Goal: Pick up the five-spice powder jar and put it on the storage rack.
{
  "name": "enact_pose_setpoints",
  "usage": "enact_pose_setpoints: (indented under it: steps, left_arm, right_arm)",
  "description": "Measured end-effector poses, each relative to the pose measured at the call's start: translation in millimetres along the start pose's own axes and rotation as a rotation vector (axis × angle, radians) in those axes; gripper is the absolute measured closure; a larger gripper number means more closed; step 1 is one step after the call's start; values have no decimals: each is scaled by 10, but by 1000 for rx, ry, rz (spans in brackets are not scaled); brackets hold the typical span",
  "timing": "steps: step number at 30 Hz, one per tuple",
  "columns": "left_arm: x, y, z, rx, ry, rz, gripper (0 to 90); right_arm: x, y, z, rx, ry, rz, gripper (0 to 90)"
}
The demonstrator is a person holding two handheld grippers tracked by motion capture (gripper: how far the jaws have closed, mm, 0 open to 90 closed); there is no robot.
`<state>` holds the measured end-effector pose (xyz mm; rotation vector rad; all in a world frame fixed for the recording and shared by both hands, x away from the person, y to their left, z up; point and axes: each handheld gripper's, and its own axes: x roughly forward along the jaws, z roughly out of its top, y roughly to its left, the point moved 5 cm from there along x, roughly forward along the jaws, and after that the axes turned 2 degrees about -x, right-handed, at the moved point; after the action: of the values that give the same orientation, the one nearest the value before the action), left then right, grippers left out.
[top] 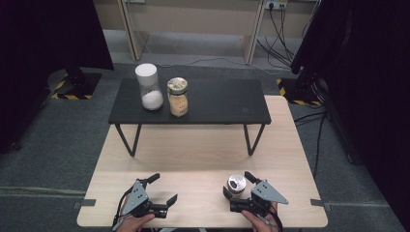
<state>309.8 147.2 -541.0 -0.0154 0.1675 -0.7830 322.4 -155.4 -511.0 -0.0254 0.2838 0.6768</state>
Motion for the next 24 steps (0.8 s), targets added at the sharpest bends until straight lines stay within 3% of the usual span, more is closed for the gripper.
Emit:
enact_pose_setpoints:
  steps: [24]
  left_arm:
    - [3, -2, -2, -1, 1, -1, 25]
  right_arm:
    - [76, -48, -123, -6, 41, -11, 46]
